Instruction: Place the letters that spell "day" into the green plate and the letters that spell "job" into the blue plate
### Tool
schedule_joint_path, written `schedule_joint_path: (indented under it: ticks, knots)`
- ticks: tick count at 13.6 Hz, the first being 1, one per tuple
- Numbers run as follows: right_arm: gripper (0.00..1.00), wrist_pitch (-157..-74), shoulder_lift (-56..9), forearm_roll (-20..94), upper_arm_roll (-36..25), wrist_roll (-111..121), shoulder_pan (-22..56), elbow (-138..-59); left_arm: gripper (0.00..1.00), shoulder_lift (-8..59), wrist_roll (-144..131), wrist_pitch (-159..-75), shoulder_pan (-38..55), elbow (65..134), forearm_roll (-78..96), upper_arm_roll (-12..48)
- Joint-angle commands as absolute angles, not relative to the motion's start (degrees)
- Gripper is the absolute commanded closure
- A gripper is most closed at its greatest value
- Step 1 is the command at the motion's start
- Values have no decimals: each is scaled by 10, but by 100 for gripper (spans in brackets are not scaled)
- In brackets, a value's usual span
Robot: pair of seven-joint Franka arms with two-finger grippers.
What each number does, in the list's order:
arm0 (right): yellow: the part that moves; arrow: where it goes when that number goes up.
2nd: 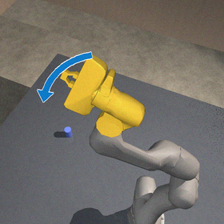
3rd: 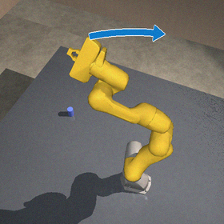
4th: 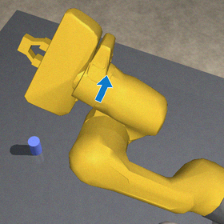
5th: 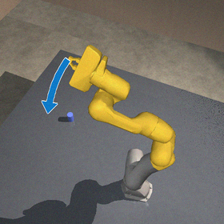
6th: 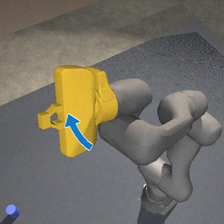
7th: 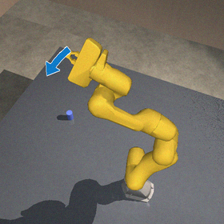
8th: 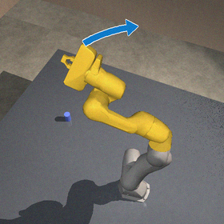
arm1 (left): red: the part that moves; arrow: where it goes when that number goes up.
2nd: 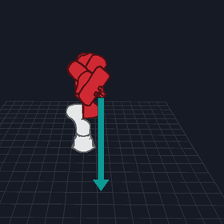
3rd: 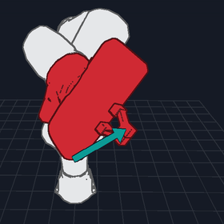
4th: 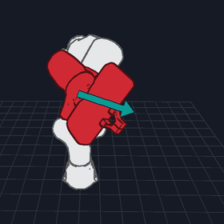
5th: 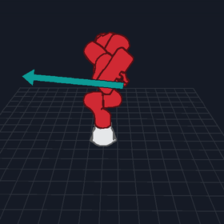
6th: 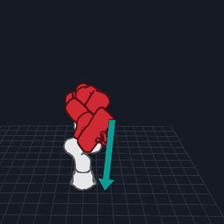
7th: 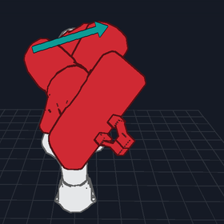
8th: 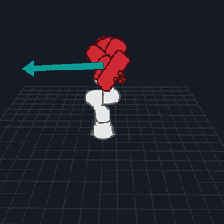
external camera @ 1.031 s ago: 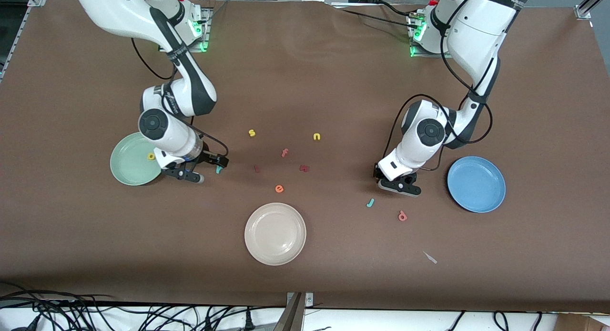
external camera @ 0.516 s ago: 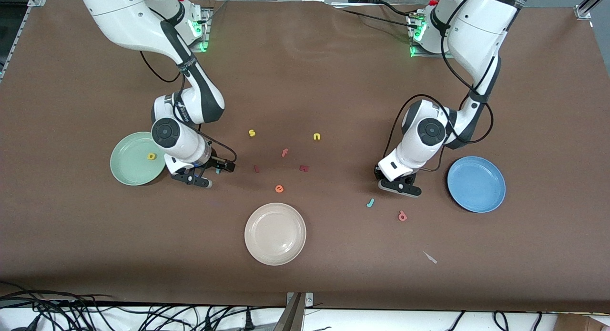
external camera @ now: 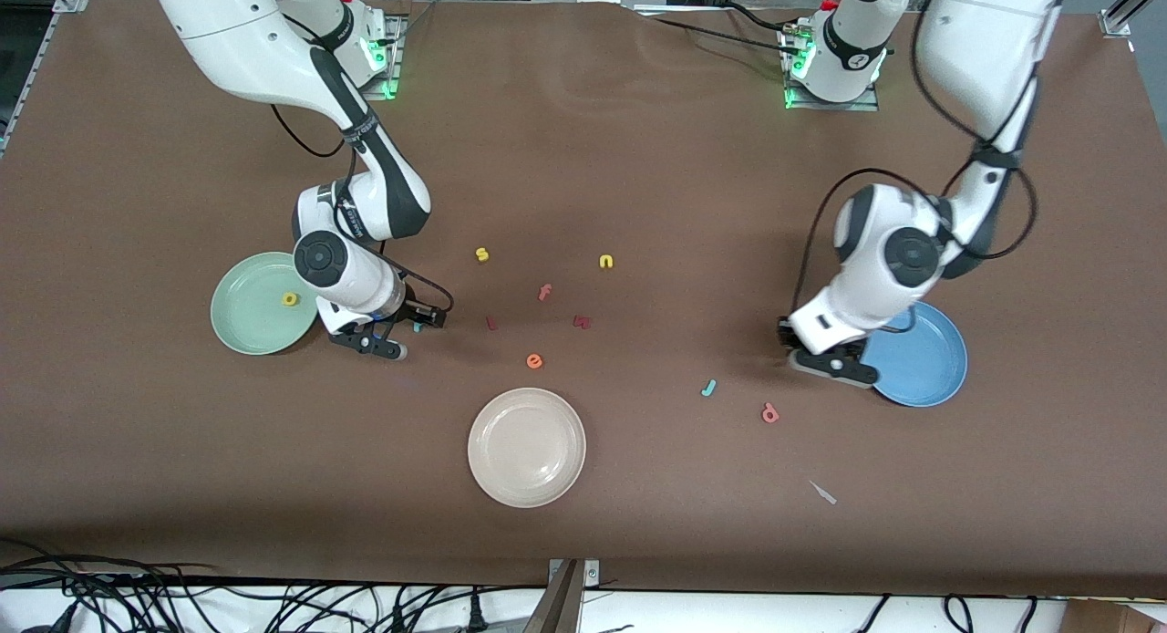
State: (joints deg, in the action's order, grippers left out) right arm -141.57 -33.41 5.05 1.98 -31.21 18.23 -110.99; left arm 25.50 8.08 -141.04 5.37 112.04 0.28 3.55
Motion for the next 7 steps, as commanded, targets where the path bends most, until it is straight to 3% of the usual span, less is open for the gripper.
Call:
schedule_joint_path:
  ticks: [1, 4, 6, 7]
  knots:
    - [39, -1416, -340, 49, 18, -316, 182, -1100, 75, 200, 196, -1388, -19, 1176, -10, 42]
    - [55, -1417, -341, 49, 18, -316, 182, -1101, 66, 197, 286, -1385, -70, 1193, -9, 41]
    - [65, -1417, -342, 49, 18, -316, 182, -1101, 21, 199, 287, -1385, -70, 1192, -9, 42]
    - [69, -1417, -344, 49, 18, -316, 182, -1101, 15, 199, 287, -1385, -70, 1191, -8, 41]
